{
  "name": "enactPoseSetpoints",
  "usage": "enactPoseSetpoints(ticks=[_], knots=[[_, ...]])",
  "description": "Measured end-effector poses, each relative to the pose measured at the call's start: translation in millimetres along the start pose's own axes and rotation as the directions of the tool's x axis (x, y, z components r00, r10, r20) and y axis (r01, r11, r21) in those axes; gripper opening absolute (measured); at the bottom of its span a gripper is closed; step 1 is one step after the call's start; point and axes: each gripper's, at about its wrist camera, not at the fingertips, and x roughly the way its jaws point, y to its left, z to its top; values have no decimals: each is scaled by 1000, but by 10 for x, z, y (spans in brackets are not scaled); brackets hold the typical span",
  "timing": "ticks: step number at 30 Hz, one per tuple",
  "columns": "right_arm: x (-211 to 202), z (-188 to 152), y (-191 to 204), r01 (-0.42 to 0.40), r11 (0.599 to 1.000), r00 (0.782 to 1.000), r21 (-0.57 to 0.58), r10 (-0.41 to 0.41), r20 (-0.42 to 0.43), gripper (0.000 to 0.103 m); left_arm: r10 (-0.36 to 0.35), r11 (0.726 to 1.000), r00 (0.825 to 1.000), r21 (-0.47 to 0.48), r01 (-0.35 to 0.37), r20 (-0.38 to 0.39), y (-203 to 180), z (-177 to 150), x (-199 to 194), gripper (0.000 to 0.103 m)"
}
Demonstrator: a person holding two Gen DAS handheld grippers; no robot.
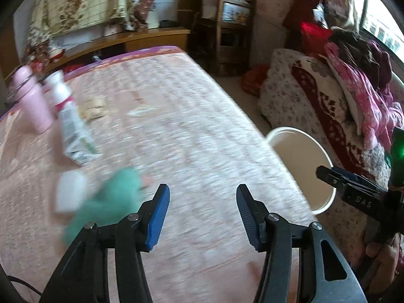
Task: Collect trash
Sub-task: 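Move both open tools back to the bed, then grasp the green cloth with the left tool while the right tool grasps the white sponge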
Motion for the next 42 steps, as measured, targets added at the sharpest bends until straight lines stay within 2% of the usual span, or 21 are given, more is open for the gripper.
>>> enactPoseSetpoints(ticks=[4,7,10,15,20,22,24,28,38,42], knots=[[22,-49,305,-33,999,999,-40,32,-16,68,36,998,999,-44,-36,15,465,-113,-168,68],[45,-98,529,-64,996,998,-69,62,-32,68,59,997,998,-53,-58,15,736,-165,-208,70],[67,-141,754,-79,991,996,-107,75,-42,68,73,996,997,-45,-74,-26,889,-166,-129,71],[121,-181,1015,-110,984,993,-138,102,-65,68,100,995,994,26,-99,-51,907,-169,68,71],[115,-226,1223,-120,974,991,-192,106,-78,68,49,998,994,40,-45,-102,837,-136,270,71],[123,-227,1260,-124,971,990,-204,109,-83,68,40,999,994,31,-37,-102,814,-122,296,70],[143,-231,1303,-129,969,990,-208,113,-88,68,22,999,994,28,-19,-110,790,-132,313,54],[216,-237,1393,-142,968,987,-208,122,-102,68,24,1000,995,14,-23,-97,774,-196,203,39],[347,-311,1862,-220,945,971,-244,187,-150,68,12,992,1000,-124,-13,-13,1337,-400,-478,37],[478,-349,2168,-252,934,961,-252,211,-179,68,94,985,996,-146,-93,4,1619,-534,-619,37]])
